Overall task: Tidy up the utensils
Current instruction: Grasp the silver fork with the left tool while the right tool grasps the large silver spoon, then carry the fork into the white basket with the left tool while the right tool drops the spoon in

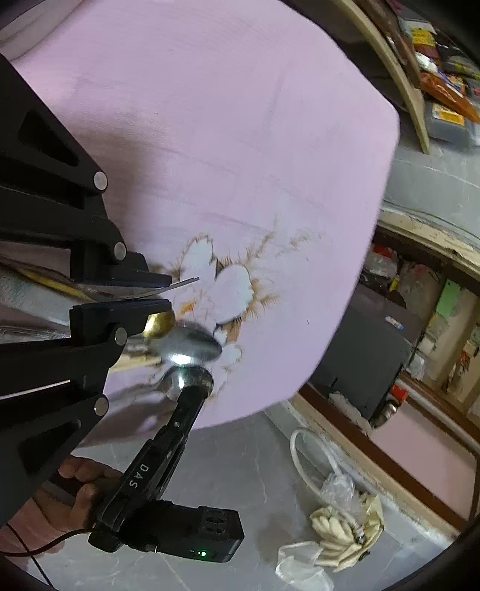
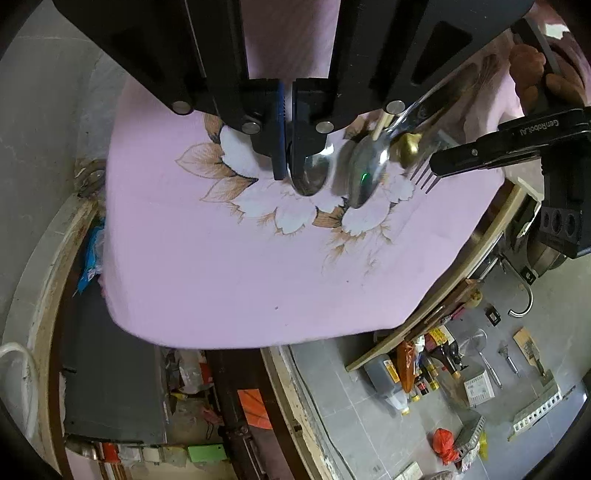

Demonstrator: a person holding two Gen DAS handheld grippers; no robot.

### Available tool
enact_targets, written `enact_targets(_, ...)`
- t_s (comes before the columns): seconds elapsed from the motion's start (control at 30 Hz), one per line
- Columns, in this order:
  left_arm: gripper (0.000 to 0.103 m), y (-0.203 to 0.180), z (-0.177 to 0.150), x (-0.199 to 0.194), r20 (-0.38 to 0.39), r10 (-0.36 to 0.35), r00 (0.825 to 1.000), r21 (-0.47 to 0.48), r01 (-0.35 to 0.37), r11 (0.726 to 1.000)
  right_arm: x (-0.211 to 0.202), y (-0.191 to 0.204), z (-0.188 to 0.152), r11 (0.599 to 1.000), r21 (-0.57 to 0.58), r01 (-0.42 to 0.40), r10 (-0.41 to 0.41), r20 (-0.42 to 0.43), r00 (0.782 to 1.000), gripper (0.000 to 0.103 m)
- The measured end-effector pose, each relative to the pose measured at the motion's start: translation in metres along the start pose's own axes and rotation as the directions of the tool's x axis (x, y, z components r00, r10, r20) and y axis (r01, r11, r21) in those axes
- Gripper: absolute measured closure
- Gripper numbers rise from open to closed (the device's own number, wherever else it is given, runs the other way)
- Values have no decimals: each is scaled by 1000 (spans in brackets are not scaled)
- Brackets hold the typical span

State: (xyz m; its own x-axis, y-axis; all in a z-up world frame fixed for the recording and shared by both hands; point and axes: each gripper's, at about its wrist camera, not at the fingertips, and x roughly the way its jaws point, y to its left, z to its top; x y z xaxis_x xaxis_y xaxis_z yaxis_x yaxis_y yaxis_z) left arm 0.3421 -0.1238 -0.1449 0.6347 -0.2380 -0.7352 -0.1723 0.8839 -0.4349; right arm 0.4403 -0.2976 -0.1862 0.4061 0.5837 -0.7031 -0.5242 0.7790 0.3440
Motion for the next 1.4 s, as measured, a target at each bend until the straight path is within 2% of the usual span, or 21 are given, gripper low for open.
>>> enact_targets(0.17, 98, -12, 2, -25, 34, -48, 998, 21, 48, 999, -41, 16, -8, 997, -18, 78, -76, 87, 993, 100)
enact_targets(0.3, 99, -20, 3, -49, 57, -94, 994, 43, 92, 995, -81, 33, -15, 988, 9, 153, -153, 174, 973, 100)
enact_targets(0.57, 100, -35, 3, -111, 131, -156, 979, 142, 138, 980, -155, 83, -25, 966, 67, 249, -257, 331, 908, 100)
enact_targets(0.7, 100, -29, 8, -152, 182, -204, 962, 153, 177, 972, -189, 127, -21, 950, 84, 300, -307, 423, 853, 100)
enact_targets(0.77, 100, -23, 12, -175, 224, -235, 946, 158, 203, 966, -198, 150, -18, 943, 80, 322, -321, 462, 827, 100)
enact_targets(0.93, 100, -2, 23, -218, 294, -254, 922, 167, 212, 963, -214, 209, -9, 924, 70, 375, -348, 558, 754, 100)
enact_targets(1.2, 100, 57, 43, -288, 377, -225, 899, 143, 183, 973, -204, 300, 8, 914, 55, 401, -333, 666, 668, 100)
enact_targets(1.3, 100, 82, 46, -314, 414, -197, 889, 137, 153, 979, -193, 335, 9, 907, 36, 419, -318, 709, 629, 100)
enact_targets(1.4, 100, 106, 45, -330, 442, -158, 883, 123, 115, 986, -180, 361, 6, 903, 19, 429, -302, 739, 603, 100)
